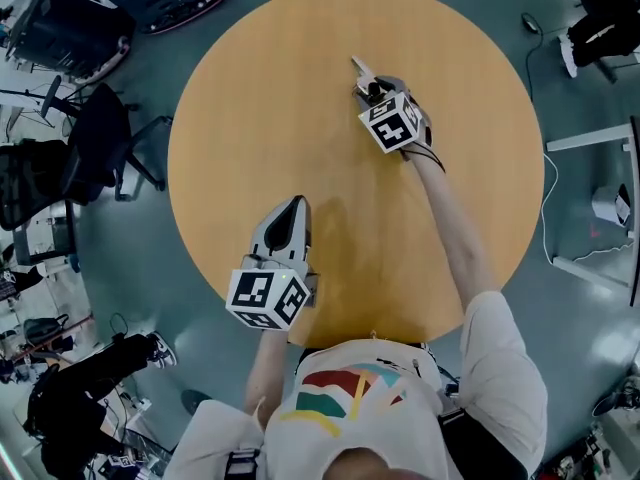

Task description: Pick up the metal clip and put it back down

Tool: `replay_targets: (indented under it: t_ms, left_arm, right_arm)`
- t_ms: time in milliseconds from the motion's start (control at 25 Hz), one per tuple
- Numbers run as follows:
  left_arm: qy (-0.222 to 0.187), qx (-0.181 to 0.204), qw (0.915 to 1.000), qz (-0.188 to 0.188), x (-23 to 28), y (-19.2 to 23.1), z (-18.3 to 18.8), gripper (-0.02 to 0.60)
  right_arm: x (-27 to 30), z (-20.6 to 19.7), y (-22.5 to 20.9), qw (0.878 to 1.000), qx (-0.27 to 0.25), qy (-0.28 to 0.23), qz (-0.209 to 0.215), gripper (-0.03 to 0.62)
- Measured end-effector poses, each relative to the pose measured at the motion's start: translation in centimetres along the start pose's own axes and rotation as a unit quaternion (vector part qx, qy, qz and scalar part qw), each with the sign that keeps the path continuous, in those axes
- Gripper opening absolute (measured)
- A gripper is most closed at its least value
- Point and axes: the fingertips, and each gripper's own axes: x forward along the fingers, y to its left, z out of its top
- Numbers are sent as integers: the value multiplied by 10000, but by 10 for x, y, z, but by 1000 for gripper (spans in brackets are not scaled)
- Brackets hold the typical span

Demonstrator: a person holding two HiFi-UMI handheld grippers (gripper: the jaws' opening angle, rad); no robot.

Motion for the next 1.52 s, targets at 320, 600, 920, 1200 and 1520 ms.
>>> replay_targets:
  t_ms: [320,600,920,1200,1520]
  left_arm:
    - [-142,-18,9999,-4,-14,-6,3,43]
    - [-553,55,9984,-96,-48,-22,26,43]
    - [-1371,432,9883,-512,-109,-80,66,43]
    - [-1922,683,9739,-998,-170,-137,94,43]
    - [-1967,744,9709,-1150,-209,-156,81,43]
  right_arm:
    - [-21,26,-3,9991,141,-396,-40,241]
    - [-138,90,16,9845,813,-1537,224,238]
    - [-361,139,62,9402,871,-3267,-423,14]
    - [-478,126,130,9187,1115,-3723,-706,14]
    - [-503,100,199,9245,1183,-3595,-466,14]
